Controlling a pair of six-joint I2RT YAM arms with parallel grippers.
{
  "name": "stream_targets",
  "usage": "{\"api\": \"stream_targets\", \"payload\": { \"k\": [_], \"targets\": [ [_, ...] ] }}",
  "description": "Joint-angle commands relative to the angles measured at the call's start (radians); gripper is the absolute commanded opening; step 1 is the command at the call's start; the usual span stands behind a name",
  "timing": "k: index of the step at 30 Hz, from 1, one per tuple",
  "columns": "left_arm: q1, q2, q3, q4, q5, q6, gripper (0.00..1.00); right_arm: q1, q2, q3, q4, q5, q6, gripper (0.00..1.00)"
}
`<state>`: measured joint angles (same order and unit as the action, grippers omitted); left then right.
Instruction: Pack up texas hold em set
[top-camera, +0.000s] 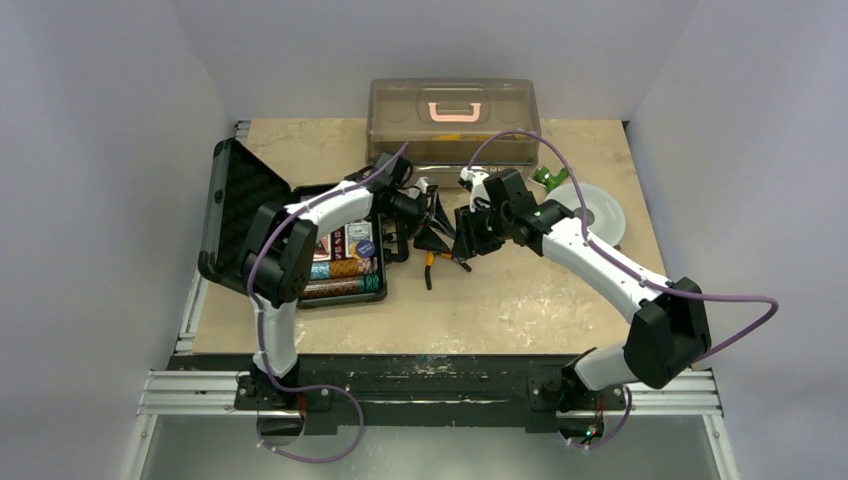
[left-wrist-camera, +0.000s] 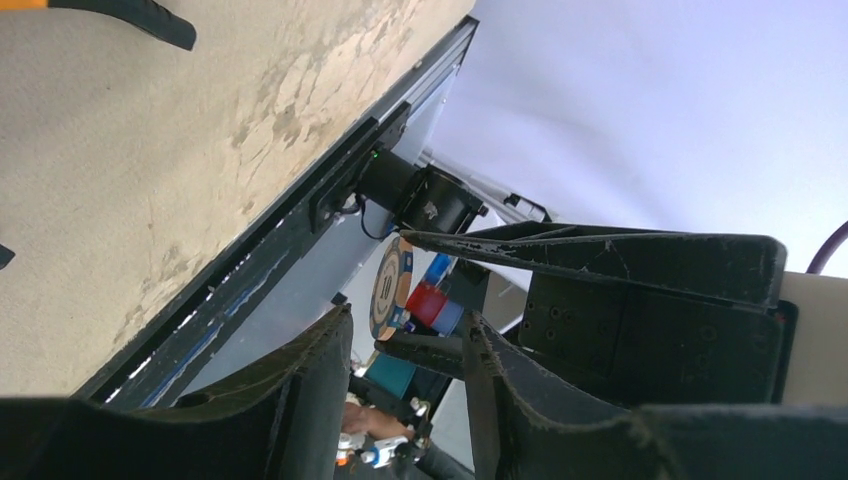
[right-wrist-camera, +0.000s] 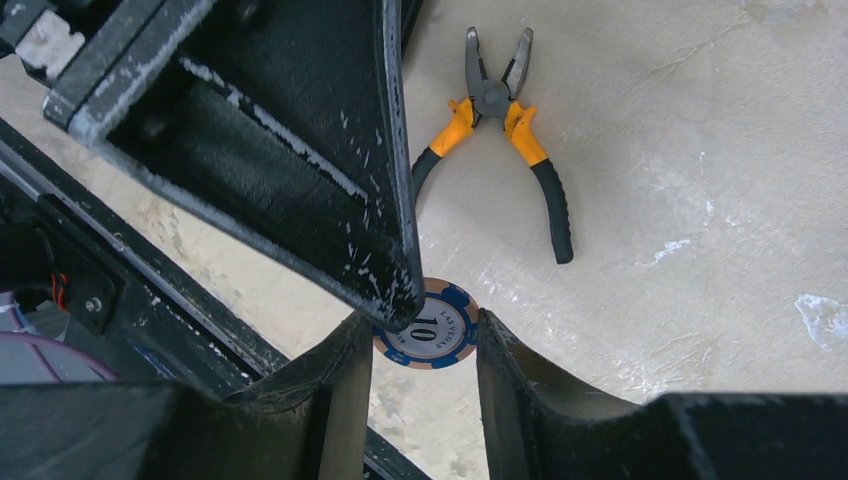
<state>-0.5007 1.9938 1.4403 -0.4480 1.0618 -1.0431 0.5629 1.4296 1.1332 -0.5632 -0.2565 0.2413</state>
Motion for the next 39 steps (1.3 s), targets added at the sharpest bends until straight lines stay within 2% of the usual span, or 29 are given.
{"api": "stream_targets", "payload": {
  "k": [1,9,22,25,28,30,31,32,34,37,39],
  "targets": [
    [-0.014,0.012,0.043,-0.053,0.047,0.087,0.42,0.006,-0.040,0.046,0.003,-0.024,-0.020,0.32],
    [-0.026,0.037,0.072,-0.163,0.033,0.195,0.40,0.007,-0.044,0.048,0.003,-0.024,-0.017,0.32],
    [-0.056,0.049,0.079,-0.077,0.076,0.131,0.30,0.015,-0.034,0.057,0.008,-0.020,-0.013,0.32],
    [-0.061,0.046,0.077,-0.073,0.079,0.130,0.23,0.017,-0.032,0.057,0.009,-0.020,-0.013,0.32],
    [-0.063,0.035,0.072,-0.067,0.075,0.127,0.11,0.019,-0.031,0.055,0.009,-0.019,-0.013,0.32],
    [-0.061,0.021,0.071,-0.070,0.056,0.132,0.00,0.020,-0.031,0.054,0.007,-0.015,-0.013,0.32],
    [-0.061,0.011,0.071,-0.081,0.040,0.139,0.00,0.021,-0.032,0.055,0.004,-0.011,-0.013,0.32],
    [-0.061,0.002,0.074,-0.101,0.019,0.151,0.00,0.020,-0.032,0.056,-0.001,-0.004,-0.015,0.35],
    [-0.049,-0.028,0.084,-0.186,-0.062,0.200,0.00,0.021,-0.035,0.056,-0.019,0.029,-0.015,0.46],
    [-0.025,-0.096,0.094,-0.366,-0.282,0.300,0.00,0.021,-0.065,0.034,-0.033,0.105,-0.008,0.63],
    [-0.005,-0.146,0.098,-0.469,-0.465,0.365,0.00,0.021,-0.092,0.007,-0.039,0.165,0.003,0.69]
  ]
}}
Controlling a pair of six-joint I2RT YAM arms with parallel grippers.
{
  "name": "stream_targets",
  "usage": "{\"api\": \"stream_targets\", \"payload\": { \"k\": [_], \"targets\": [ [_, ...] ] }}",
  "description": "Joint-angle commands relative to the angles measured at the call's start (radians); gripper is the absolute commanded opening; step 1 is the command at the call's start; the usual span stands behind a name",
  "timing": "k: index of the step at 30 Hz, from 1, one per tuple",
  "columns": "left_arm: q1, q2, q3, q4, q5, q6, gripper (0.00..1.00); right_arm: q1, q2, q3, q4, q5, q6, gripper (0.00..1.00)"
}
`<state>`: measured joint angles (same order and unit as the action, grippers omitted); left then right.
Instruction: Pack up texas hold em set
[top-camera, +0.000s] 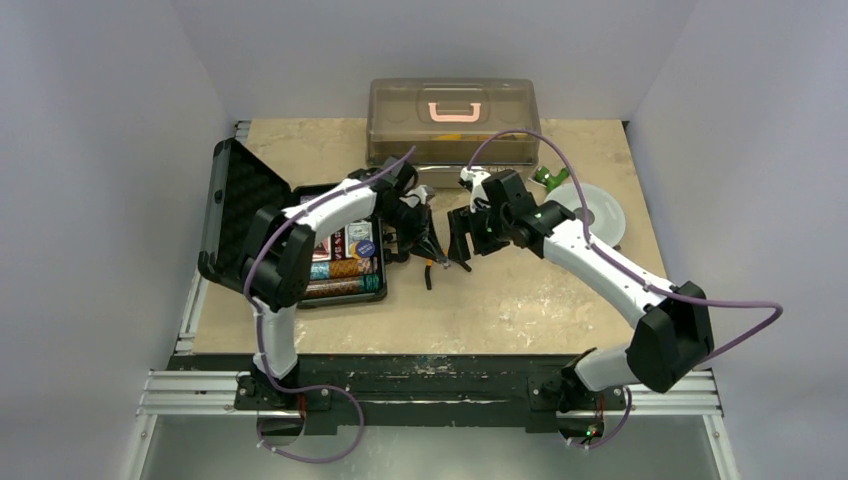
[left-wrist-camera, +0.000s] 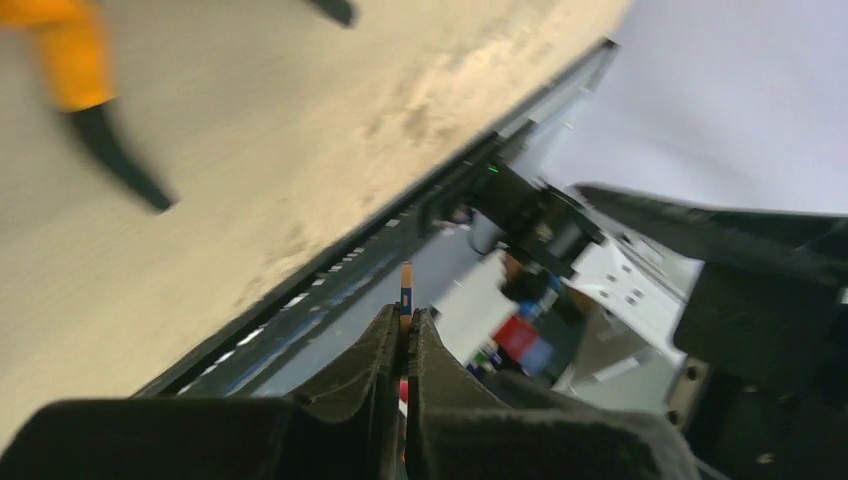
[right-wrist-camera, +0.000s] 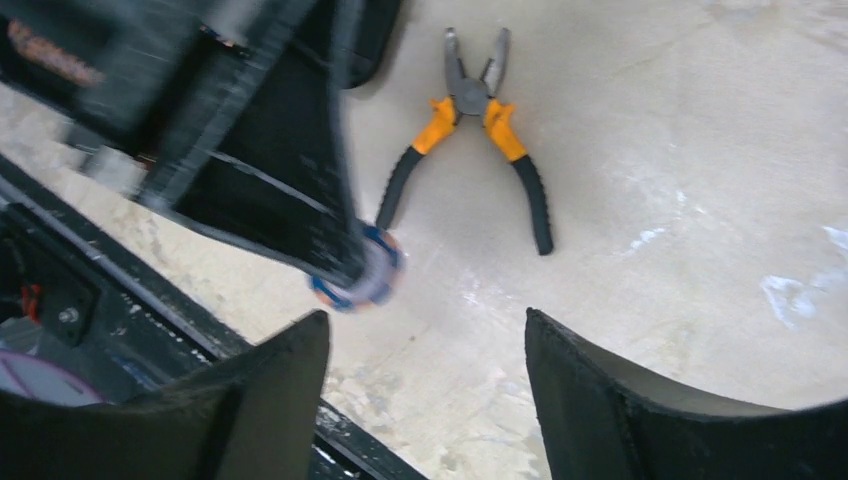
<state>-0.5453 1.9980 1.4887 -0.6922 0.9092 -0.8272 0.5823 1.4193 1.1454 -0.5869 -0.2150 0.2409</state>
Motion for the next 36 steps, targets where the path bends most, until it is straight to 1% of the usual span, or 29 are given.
{"api": "stream_targets", "payload": {
  "k": [1,2,4,6,8,14,23,36],
  "targets": [
    [0.049,-0.177,0.050,-0.275,-0.437,0.175,0.00,0.001,-0.093,-0.020,-0.019,0.151,0.009,0.70],
    [0.059,-0.202,0.047,-0.327,-0.533,0.199,0.00,0.001,-0.106,-0.036,-0.022,0.168,0.013,0.71],
    [0.076,-0.251,0.027,-0.365,-0.688,0.224,0.00,0.002,-0.123,-0.070,-0.026,0.173,0.025,0.71],
    [0.098,-0.292,-0.005,-0.375,-0.779,0.243,0.00,0.002,-0.136,-0.097,-0.037,0.189,0.034,0.71],
    [0.121,-0.311,-0.029,-0.377,-0.819,0.262,0.00,0.001,-0.148,-0.120,-0.045,0.194,0.048,0.71],
    [0.156,-0.251,-0.009,-0.380,-0.798,0.290,0.00,0.002,-0.170,-0.152,-0.046,0.185,0.099,0.72],
    [0.159,-0.148,0.073,-0.399,-0.816,0.254,0.00,0.002,-0.175,-0.150,-0.058,0.203,0.110,0.72],
    [0.159,-0.100,0.053,-0.386,-0.790,0.256,0.00,0.002,-0.174,-0.155,-0.055,0.201,0.118,0.72]
  ]
}}
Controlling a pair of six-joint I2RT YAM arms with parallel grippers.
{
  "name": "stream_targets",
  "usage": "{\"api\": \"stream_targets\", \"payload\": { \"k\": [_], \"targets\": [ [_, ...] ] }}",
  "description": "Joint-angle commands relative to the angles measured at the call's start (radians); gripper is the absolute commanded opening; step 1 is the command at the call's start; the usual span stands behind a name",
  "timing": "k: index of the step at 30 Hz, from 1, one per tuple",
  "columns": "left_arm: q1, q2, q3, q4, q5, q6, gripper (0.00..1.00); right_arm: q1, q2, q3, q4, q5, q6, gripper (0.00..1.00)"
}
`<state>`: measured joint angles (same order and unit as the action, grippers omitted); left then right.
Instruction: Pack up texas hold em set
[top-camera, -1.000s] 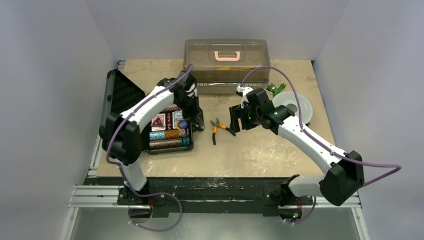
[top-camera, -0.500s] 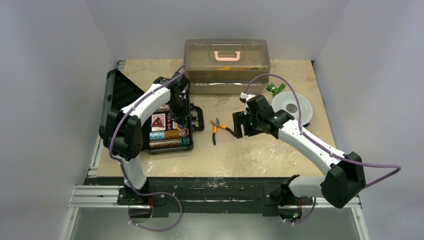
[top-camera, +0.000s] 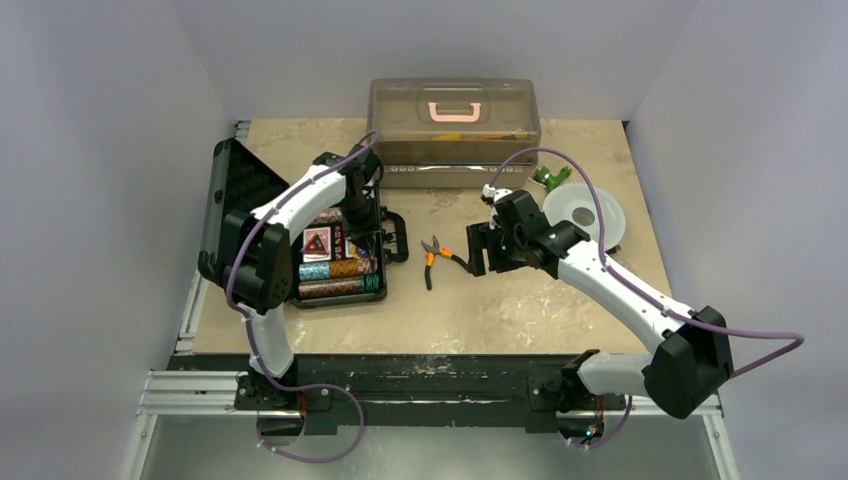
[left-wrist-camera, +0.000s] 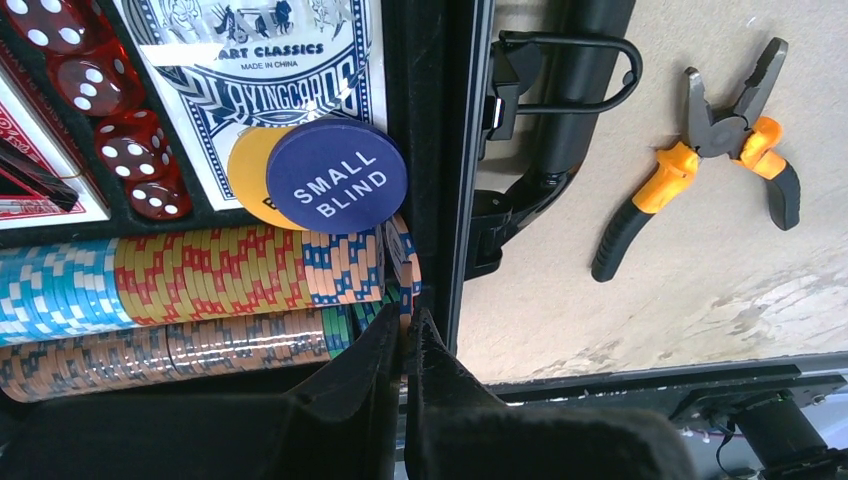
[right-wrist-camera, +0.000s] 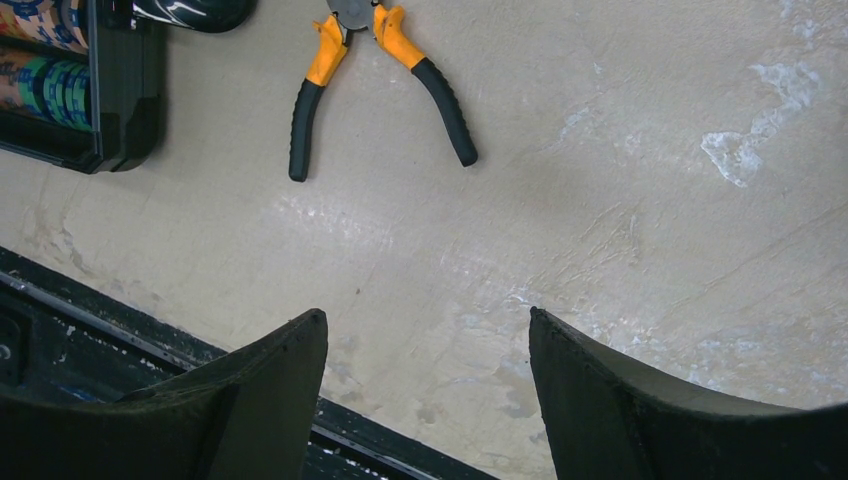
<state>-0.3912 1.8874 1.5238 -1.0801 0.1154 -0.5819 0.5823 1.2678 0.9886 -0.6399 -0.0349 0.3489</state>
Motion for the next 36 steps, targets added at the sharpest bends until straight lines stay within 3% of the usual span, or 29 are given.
{"api": "stream_targets", "payload": {
  "k": [1,16,26,36],
  "targets": [
    [0.004,0.014,0.019,0.002,0.005,0.012,0.00,0.002,-0.021,0.004,-0.001,0.019,0.011,0.72],
    [0.004,0.003,0.037,-0.034,0.000,0.058,0.22,0.002,0.001,0.012,0.005,0.004,0.015,0.72],
    [0.004,0.005,-0.009,0.004,0.082,0.080,0.19,0.002,0.021,0.018,0.013,-0.009,0.026,0.72],
    [0.011,0.031,-0.066,0.000,0.023,0.127,0.09,0.001,0.028,0.022,0.015,-0.015,0.042,0.71]
  ]
}}
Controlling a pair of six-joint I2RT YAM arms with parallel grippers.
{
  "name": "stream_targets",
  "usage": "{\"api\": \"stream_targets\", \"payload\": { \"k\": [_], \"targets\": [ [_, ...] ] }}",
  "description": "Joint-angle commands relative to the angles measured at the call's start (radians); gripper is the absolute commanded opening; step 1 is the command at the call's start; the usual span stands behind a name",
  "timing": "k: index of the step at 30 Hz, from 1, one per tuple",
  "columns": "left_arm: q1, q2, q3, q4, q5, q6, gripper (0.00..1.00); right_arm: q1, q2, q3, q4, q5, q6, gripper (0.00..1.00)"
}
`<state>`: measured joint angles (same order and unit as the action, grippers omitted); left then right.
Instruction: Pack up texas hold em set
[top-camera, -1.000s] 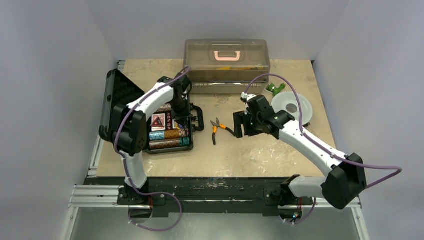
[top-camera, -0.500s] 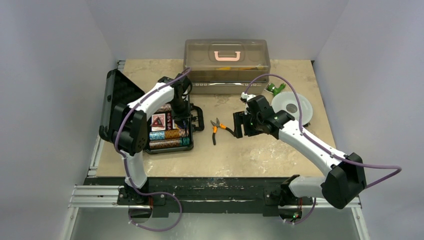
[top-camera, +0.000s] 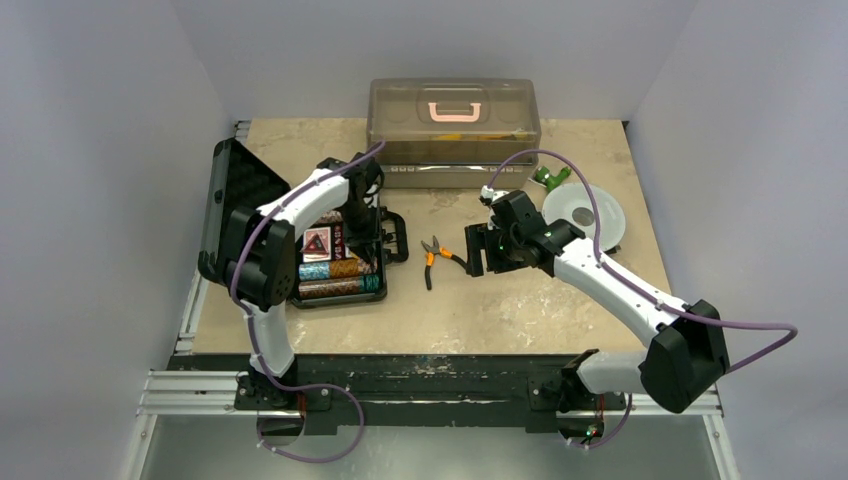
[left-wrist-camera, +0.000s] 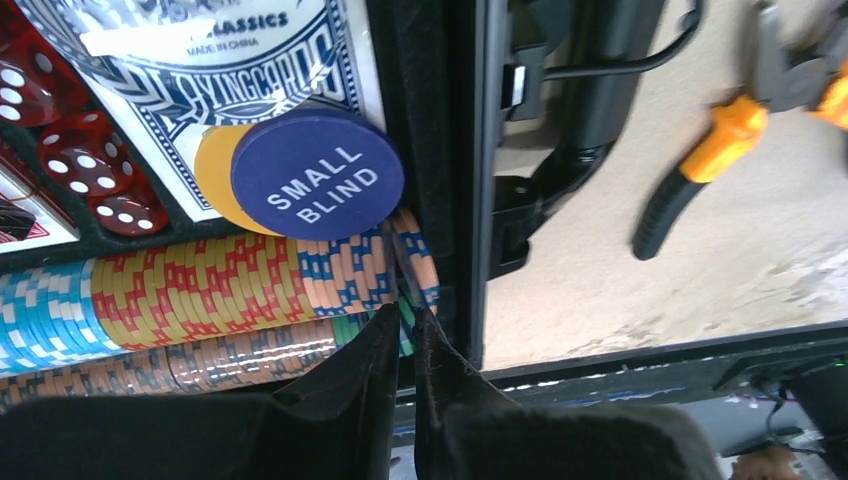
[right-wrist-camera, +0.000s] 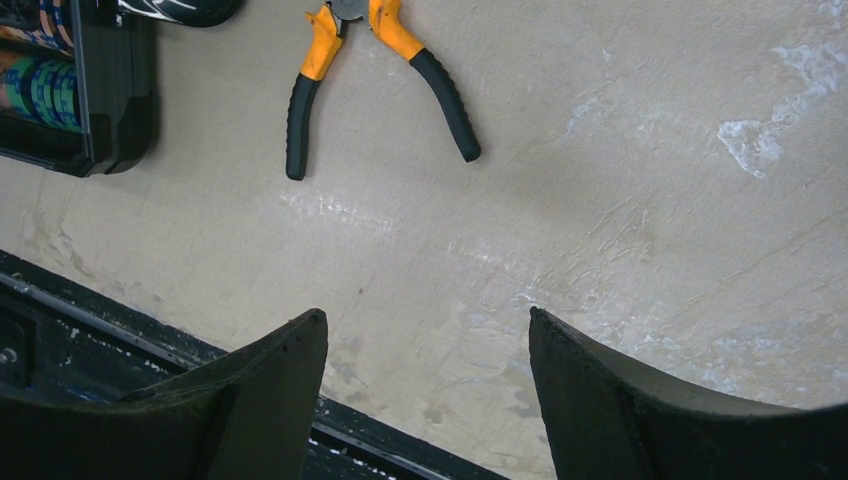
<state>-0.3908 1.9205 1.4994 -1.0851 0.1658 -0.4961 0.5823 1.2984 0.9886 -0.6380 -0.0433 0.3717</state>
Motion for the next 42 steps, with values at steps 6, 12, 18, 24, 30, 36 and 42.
{"api": "stream_targets", "payload": {
  "k": [6,12,18,24,30,36,42],
  "targets": [
    [0.052,-0.032,-0.118,0.021,-0.066,0.076,0.08,0.001,-0.002,0.017,0.021,-0.013,0.029,0.71],
    [0.069,-0.069,-0.084,0.019,-0.006,0.085,0.11,0.001,0.007,0.018,0.027,-0.020,0.035,0.71],
    [0.068,-0.111,-0.028,0.043,0.138,0.058,0.18,0.002,0.010,0.016,0.031,-0.021,0.044,0.71],
    [0.067,-0.051,-0.009,0.069,0.228,0.035,0.20,0.001,0.013,0.014,0.032,-0.020,0.049,0.71],
    [0.069,0.002,-0.058,0.077,0.189,0.047,0.15,0.002,0.012,0.021,0.025,-0.014,0.049,0.71],
    [0.083,0.003,-0.104,0.072,0.140,0.058,0.12,0.002,0.013,0.016,0.025,-0.016,0.049,0.71],
    [0.092,-0.049,-0.056,0.033,0.124,0.075,0.16,0.001,0.020,0.021,0.030,-0.025,0.049,0.71]
  ]
}}
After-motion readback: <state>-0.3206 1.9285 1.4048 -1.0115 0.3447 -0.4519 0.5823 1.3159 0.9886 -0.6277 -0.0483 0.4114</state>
